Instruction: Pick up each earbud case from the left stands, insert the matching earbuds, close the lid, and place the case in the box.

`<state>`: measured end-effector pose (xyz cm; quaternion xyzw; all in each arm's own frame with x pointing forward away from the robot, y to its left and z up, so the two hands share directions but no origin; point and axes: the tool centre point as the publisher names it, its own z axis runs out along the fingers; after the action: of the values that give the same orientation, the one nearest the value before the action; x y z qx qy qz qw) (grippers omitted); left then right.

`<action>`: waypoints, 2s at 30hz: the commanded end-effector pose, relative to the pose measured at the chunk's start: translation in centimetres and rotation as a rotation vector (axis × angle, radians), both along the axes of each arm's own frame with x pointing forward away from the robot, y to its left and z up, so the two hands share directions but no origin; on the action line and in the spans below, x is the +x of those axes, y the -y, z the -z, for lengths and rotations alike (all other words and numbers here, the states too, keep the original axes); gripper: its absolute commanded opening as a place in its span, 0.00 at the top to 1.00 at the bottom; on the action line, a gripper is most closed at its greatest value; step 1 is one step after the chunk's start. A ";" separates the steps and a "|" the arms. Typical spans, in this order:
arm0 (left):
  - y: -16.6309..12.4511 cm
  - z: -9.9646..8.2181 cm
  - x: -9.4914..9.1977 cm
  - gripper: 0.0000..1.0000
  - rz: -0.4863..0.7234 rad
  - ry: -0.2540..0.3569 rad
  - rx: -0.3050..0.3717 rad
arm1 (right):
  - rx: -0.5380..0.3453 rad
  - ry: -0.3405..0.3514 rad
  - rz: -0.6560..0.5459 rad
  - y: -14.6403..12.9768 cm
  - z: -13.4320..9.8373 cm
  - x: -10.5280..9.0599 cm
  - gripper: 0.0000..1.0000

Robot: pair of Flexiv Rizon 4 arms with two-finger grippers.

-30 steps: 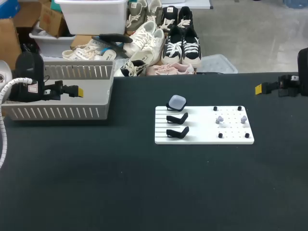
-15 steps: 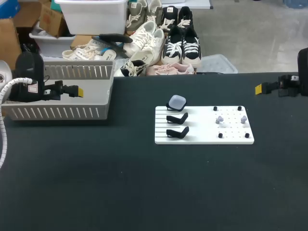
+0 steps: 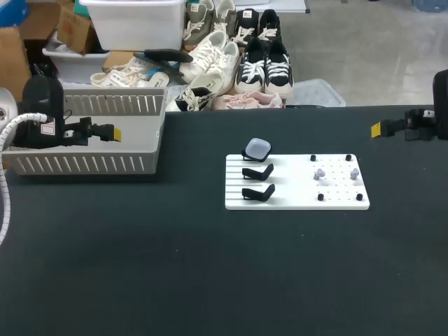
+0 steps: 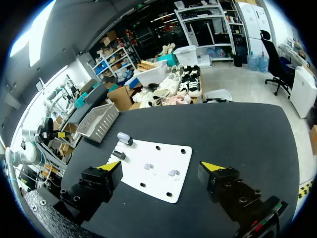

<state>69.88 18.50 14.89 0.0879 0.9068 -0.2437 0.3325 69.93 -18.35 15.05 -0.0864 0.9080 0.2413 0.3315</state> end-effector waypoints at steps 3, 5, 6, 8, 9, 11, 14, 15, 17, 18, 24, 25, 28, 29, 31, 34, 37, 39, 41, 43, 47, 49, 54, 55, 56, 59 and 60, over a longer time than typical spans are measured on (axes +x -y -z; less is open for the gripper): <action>0.0 -0.1 0.1 0.00 0.001 -0.003 0.002 | 0.003 0.000 -0.005 0.1 0.1 0.1 0.00; 0.4 -0.5 0.1 0.00 0.054 0.027 0.015 | 0.003 0.000 -0.005 0.1 0.1 0.1 0.00; 0.7 -0.7 0.2 0.00 0.082 0.060 0.038 | 0.003 0.000 -0.005 0.1 0.1 0.1 0.00; 1.3 -1.1 0.6 0.00 0.107 0.080 0.040 | 0.003 0.000 -0.005 0.1 0.1 0.1 0.00; 1.5 -1.5 0.9 0.00 0.120 0.105 0.045 | 0.003 0.000 -0.005 0.1 0.1 0.1 0.00; 2.1 -2.0 1.4 0.00 0.156 0.150 0.057 | 0.003 0.000 -0.005 0.1 0.1 0.1 0.00; 3.0 -2.8 2.1 0.00 0.229 0.218 0.073 | 0.003 0.000 -0.005 0.1 0.1 0.1 0.00; 3.4 -3.0 2.4 0.00 0.250 0.233 0.076 | 0.003 0.000 -0.005 0.1 0.1 0.1 0.00; 4.1 -3.5 3.0 0.00 0.306 0.278 0.095 | 0.003 0.000 -0.005 0.1 0.1 0.1 0.00; 4.4 -3.7 3.2 0.00 0.331 0.304 0.110 | 0.003 0.000 -0.005 0.1 0.1 0.1 0.00; 6.6 -4.8 4.5 0.00 0.491 0.405 0.161 | 0.003 0.000 -0.005 0.1 0.1 0.1 0.00; 7.0 -4.9 4.7 0.00 0.516 0.417 0.165 | 0.003 0.000 -0.005 0.1 0.1 0.1 0.00; 8.2 -4.9 5.2 0.00 0.595 0.447 0.173 | 0.003 0.000 -0.005 0.1 0.1 0.1 0.00; 8.6 -4.8 5.4 0.00 0.622 0.455 0.177 | 0.003 0.000 -0.005 0.1 0.1 0.1 0.00; 9.4 -4.4 5.8 0.00 0.683 0.465 0.179 | 0.003 0.000 -0.005 0.1 0.1 0.1 0.00; 10.6 -3.6 6.4 0.00 0.758 0.462 0.173 | 0.003 0.000 -0.005 0.1 0.1 0.1 0.00; 11.9 -2.7 7.0 0.00 0.811 0.494 0.193 | 0.003 0.000 -0.005 0.1 0.1 0.1 0.00; 12.7 -2.1 7.3 0.00 0.843 0.505 0.201 | 0.003 0.000 -0.005 0.1 0.1 0.1 0.00; 13.5 -1.4 7.6 0.00 0.880 0.510 0.202 | 0.003 0.000 -0.005 0.1 0.1 0.1 0.00; 14.4 -0.6 7.8 0.00 0.917 0.518 0.210 | 0.003 0.000 -0.005 0.1 0.1 0.1 0.00; 16.1 0.6 8.3 0.00 0.972 0.506 0.199 | 0.003 0.000 -0.005 0.1 0.1 0.1 0.00; 16.9 1.2 8.5 0.00 0.998 0.501 0.194 | 0.003 0.000 -0.005 0.1 0.1 0.1 0.00; 18.8 2.9 8.7 0.00 1.068 0.466 0.192 | 0.003 0.000 -0.005 0.1 0.1 0.1 0.00; 19.2 3.3 8.8 0.00 1.078 0.459 0.195 | 0.003 0.000 -0.005 0.1 0.1 0.1 0.00; 19.5 3.6 8.8 0.00 1.094 0.448 0.193 | 0.003 0.000 -0.005 0.1 0.1 0.1 0.00; 20.4 4.8 9.1 0.00 1.135 0.413 0.190 | 0.003 0.000 -0.005 0.1 0.1 0.1 0.00; 20.7 5.1 9.2 0.00 1.141 0.402 0.188 | 0.003 0.000 -0.005 0.1 0.1 0.1 0.00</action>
<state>77.37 -0.25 11.07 0.6130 0.6640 -0.2490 0.3483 69.93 -18.35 15.05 -0.0864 0.9080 0.2412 0.3315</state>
